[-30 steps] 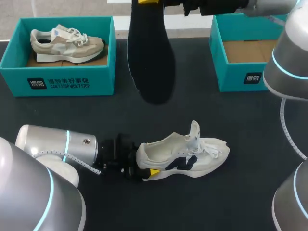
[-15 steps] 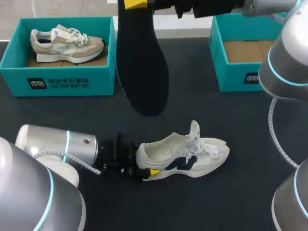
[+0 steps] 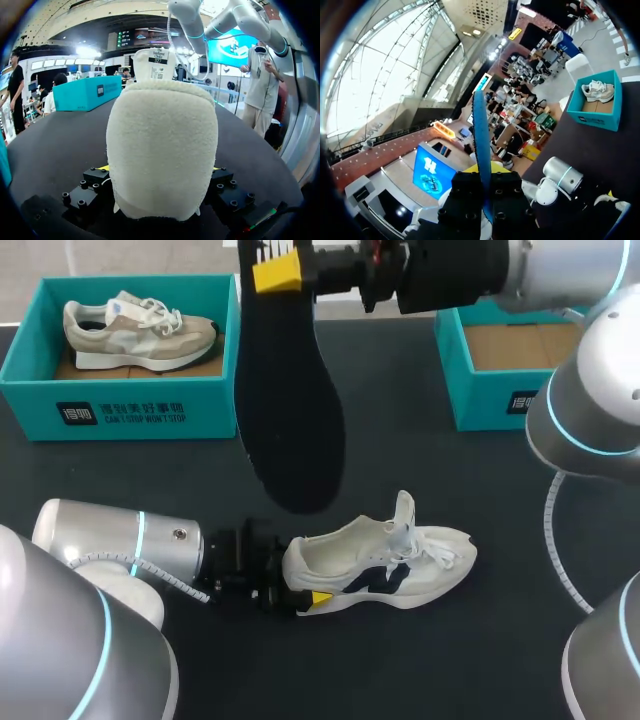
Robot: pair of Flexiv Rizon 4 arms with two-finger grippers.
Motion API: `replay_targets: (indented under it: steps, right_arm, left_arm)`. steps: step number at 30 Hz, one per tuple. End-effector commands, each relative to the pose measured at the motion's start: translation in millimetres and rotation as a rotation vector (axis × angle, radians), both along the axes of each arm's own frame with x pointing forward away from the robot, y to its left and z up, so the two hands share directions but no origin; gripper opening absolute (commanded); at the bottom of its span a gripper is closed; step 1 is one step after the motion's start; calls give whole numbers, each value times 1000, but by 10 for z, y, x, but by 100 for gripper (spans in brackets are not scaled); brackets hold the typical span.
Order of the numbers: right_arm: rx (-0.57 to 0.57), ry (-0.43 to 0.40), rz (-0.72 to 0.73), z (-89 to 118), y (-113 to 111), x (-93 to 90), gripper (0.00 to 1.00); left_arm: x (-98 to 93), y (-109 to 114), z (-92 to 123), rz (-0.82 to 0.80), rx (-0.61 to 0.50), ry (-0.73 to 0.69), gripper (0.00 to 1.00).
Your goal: Take the shoe out of the shoebox, open the shoe tongue, remove and reinsert the insole, then place the shoe into the shoebox
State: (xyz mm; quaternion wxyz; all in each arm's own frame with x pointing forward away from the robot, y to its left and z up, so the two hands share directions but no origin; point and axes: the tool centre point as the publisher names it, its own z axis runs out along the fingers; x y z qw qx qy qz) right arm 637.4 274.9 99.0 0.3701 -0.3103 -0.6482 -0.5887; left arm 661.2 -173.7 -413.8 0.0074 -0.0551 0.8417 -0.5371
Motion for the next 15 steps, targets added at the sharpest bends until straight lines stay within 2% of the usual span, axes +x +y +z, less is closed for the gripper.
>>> replay_targets:
  steps: [1,15]
  right_arm:
    - [-17,2,20,20,-8,9,0]
    - [-21,-4,27,17,-4,1,0]
  left_arm:
    - [-39,1,-32,1,2,0,0]
    - [-39,1,-32,1,2,0,0]
